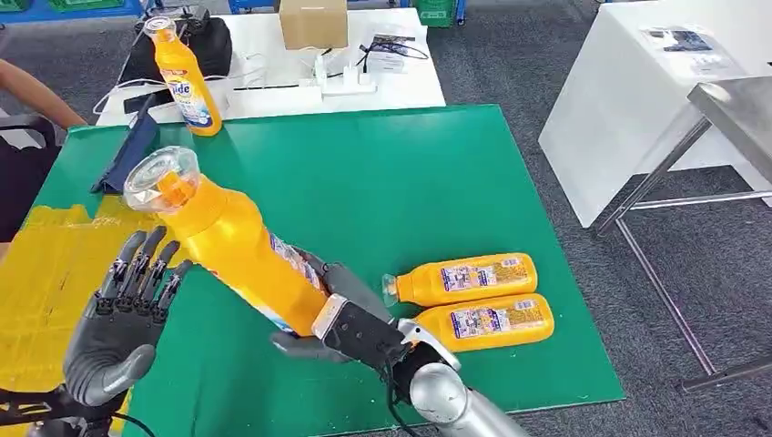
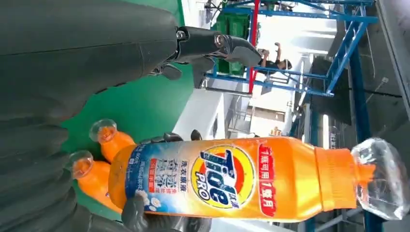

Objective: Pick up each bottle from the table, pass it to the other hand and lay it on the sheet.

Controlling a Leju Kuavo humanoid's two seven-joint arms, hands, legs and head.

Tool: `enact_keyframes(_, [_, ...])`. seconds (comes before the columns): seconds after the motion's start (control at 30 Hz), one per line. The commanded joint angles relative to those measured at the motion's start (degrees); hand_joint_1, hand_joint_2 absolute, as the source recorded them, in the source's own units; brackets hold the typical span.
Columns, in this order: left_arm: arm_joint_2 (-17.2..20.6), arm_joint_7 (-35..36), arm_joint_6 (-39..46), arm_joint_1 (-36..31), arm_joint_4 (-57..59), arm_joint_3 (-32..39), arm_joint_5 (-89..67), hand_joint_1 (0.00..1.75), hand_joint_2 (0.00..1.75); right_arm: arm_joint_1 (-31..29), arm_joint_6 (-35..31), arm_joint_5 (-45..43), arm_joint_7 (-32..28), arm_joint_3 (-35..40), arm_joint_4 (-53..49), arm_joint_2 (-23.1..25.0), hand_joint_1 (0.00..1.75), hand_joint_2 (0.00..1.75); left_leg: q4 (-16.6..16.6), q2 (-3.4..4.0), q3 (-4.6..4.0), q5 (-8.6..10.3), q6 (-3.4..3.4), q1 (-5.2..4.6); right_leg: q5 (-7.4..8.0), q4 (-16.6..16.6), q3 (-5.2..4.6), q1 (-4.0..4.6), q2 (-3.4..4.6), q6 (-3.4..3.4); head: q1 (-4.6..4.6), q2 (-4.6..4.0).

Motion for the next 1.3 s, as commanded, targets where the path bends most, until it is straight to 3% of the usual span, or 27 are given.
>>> enact_keyframes(0.03, [-0.2, -1.53, -0.87, 1.26, -0.09, -2.16, -2.97, 0.0, 1.75, -5.92, 3.33, 0.32, 1.01, 10.49, 6.89, 0.84, 1.75, 1.75, 0.09, 0.31, 0.41, -0.25, -0.01, 0.06, -0.13, -0.02, 0.39, 0.1, 0.19, -0.17, 0.0, 0.0])
enact_keyframes(0.27, [0.42, -1.92, -0.78, 0.06, 0.32, -2.6, -3.8, 0.0, 1.75, -8.46, 5.32, -0.79, 2.26, 14.57, 8.41, 1.09, 1.75, 1.75, 0.0, 0.08, 0.14, -0.06, -0.01, 0.05, -0.1, -0.04, -0.38, 0.06, 0.05, -0.09, 0.0, 0.0])
enact_keyframes(0.53, [2.03, -2.45, -1.36, -2.85, 2.35, -4.46, -4.49, 0.0, 1.75, -11.07, 8.9, -3.95, 3.42, 20.61, 11.75, 1.11, 1.75, 1.75, -0.02, 0.02, 0.27, -0.1, -0.02, 0.03, -0.14, -0.04, -0.22, 0.05, -0.03, -0.1, 0.0, 0.0])
enact_keyframes(0.83, [2.24, -2.47, -1.56, -2.98, 2.41, -4.68, -4.51, 0.0, 1.75, -11.19, 8.92, -4.0, 3.42, 20.87, 12.0, 1.03, 1.75, 1.75, -0.05, 0.0, 0.22, -0.06, -0.01, 0.02, -0.1, -0.07, -0.25, 0.04, -0.04, -0.07, 0.0, 0.0])
enact_keyframes(0.93, [6.12, -5.7, -6.49, -3.85, 2.74, -7.39, -6.81, 0.0, 1.75, -11.53, 8.75, -5.33, 3.57, 21.07, 12.34, 0.54, 1.75, 1.75, 0.02, 0.02, 0.38, -0.16, -0.03, 0.06, -0.19, -0.04, -0.03, 0.09, -0.05, -0.14, 0.0, 0.0])
enact_keyframes(1.3, [11.8, -9.33, -11.34, -5.31, 5.18, -10.48, -12.01, 0.0, 1.75, -11.98, 9.11, -5.76, 3.85, 21.25, 13.25, 1.1, 1.75, 1.75, 0.01, -0.01, 0.37, -0.14, -0.02, 0.05, -0.2, -0.02, -0.13, 0.07, -0.09, -0.15, -0.02, 0.0])
